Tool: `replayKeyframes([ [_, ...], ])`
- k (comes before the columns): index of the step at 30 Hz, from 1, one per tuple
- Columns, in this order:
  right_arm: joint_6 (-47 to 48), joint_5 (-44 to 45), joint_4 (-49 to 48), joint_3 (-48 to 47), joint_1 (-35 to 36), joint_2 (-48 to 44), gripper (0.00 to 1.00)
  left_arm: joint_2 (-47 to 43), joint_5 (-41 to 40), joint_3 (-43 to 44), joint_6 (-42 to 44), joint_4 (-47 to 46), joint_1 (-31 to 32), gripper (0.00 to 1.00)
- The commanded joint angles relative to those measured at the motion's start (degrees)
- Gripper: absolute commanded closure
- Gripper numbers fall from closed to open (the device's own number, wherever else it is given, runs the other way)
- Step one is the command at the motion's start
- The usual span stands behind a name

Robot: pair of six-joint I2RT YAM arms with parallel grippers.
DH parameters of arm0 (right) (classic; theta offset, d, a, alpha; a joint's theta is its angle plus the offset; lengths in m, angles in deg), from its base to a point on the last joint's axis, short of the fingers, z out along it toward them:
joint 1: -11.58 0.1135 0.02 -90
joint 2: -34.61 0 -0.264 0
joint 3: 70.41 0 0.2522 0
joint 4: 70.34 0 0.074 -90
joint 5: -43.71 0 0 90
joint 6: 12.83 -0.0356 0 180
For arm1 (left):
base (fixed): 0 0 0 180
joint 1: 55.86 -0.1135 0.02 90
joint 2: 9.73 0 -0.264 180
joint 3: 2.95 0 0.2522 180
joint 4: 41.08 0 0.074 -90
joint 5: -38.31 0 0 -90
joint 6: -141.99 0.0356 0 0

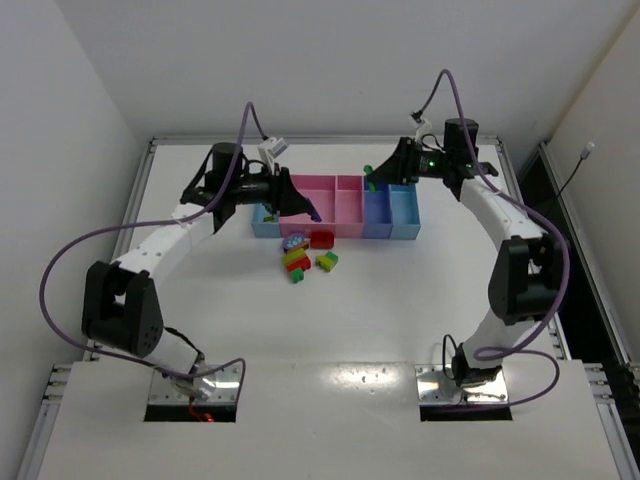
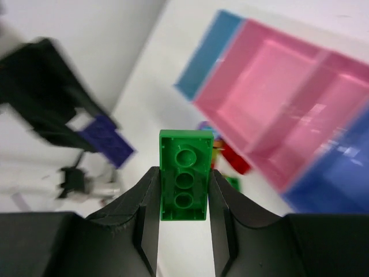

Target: Sort the legos into containers by color

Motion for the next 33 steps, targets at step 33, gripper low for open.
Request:
replayKeyframes([
  [33, 14.57, 28.3, 7.83, 6.66, -2.11, -7.0, 1.0, 15.69, -18.25, 21.05, 1.42, 2.01, 5.64, 1.0],
])
